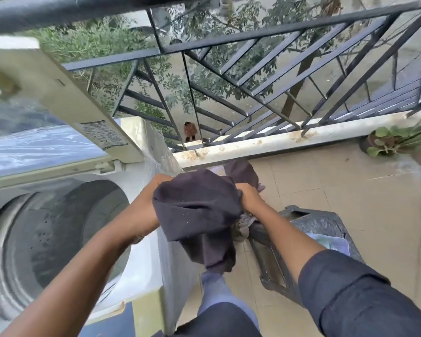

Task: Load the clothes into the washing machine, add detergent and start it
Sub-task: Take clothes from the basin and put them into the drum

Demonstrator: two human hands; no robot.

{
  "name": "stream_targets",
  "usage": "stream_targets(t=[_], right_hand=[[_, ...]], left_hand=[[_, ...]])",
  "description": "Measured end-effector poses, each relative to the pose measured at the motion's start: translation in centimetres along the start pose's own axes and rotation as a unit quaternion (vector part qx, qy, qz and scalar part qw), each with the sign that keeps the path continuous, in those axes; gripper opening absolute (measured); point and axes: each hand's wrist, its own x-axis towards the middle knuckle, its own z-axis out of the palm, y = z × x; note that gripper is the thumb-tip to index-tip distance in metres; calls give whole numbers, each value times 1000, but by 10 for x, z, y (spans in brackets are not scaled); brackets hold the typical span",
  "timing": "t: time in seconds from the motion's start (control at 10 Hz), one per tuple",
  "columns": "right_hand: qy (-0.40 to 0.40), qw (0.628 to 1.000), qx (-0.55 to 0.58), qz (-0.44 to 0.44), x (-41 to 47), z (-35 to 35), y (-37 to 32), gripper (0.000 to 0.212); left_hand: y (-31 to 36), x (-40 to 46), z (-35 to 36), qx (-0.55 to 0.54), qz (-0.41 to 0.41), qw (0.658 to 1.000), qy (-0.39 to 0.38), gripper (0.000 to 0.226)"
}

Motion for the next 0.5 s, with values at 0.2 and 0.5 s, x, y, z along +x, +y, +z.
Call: stream_targets(t=[0.2, 0.5], right_hand=[[108, 983, 145, 33, -31, -23, 1, 25], [122, 910, 382, -101, -116, -63, -61, 44]], left_hand=[[61, -18, -1, -93, 20, 995, 34, 15], [47, -4, 31, -129, -6, 991, 40, 68]])
